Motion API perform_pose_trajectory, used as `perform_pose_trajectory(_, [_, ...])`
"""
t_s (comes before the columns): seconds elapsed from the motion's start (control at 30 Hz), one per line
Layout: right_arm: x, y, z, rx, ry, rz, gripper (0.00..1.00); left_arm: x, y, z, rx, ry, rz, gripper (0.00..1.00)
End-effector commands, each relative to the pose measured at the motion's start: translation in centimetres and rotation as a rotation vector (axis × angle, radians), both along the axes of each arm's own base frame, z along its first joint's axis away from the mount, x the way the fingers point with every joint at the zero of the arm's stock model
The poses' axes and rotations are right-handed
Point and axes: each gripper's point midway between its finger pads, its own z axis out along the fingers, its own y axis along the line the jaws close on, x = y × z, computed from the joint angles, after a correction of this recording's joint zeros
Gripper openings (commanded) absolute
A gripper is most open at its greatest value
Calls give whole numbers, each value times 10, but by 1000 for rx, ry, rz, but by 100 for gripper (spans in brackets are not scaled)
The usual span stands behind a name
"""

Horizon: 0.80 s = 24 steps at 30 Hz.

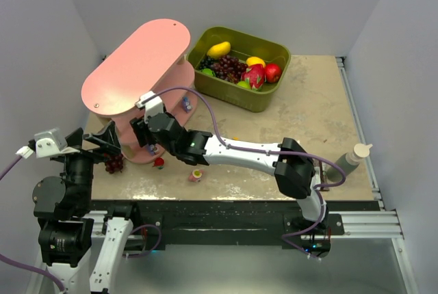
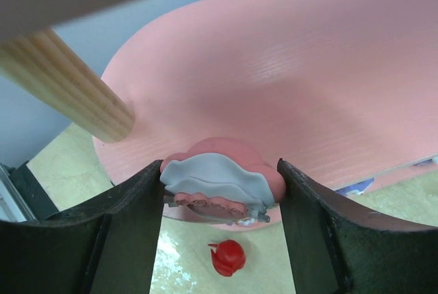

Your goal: Place and organize the plastic toys onto the shelf

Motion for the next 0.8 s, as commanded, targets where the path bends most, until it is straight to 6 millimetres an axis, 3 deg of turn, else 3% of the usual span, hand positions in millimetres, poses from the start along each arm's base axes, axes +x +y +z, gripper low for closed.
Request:
perform_pose_trajectory(0.0, [5,0,8,40,-44,-24,58,1,3,4,23,-14,16,99])
perform_pose_trajectory(0.47, [-2,3,2,56,-173,68,56,3,3,4,26,-12,18,100])
perform_pose_trajectory(0.77, [-5,8,-6,50,-184,106,64,2,4,3,26,-12,20,100])
